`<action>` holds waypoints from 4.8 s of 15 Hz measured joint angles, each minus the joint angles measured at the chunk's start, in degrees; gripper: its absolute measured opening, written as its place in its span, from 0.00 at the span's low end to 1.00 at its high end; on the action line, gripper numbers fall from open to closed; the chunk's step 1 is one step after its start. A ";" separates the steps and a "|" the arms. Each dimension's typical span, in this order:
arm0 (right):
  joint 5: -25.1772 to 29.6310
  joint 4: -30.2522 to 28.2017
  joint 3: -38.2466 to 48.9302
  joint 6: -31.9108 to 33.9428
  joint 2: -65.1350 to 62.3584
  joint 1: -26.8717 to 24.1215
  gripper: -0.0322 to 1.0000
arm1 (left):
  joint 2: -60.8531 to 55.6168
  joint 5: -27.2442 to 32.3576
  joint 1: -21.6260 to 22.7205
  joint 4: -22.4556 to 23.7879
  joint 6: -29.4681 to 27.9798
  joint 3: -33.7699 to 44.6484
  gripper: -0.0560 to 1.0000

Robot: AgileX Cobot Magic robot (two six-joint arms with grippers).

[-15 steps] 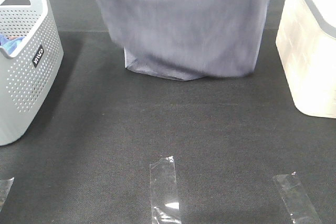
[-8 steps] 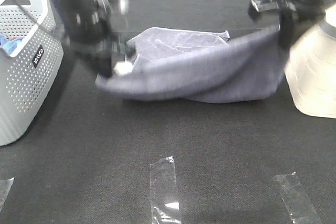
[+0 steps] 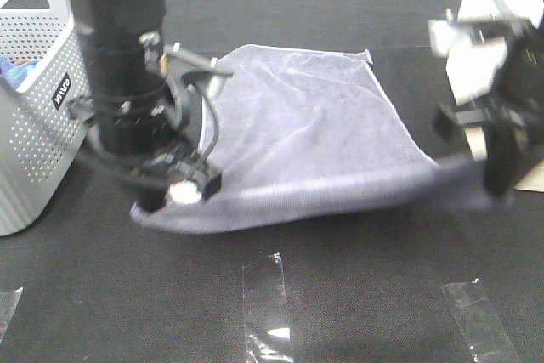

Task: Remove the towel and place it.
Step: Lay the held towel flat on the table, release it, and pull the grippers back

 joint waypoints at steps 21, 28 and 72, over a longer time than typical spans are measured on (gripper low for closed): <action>-0.40 8.02 30.88 4.64 -18.91 -0.06 0.03 | -7.16 -7.96 -20.80 -18.68 -4.41 14.90 0.05; -0.34 10.31 31.63 3.90 -18.91 -0.06 0.03 | -7.16 -5.33 -22.06 -21.49 -4.53 21.83 0.05; -6.02 7.73 4.58 0.46 -9.00 -0.06 0.53 | 3.21 -40.62 16.73 7.05 -13.41 3.27 0.66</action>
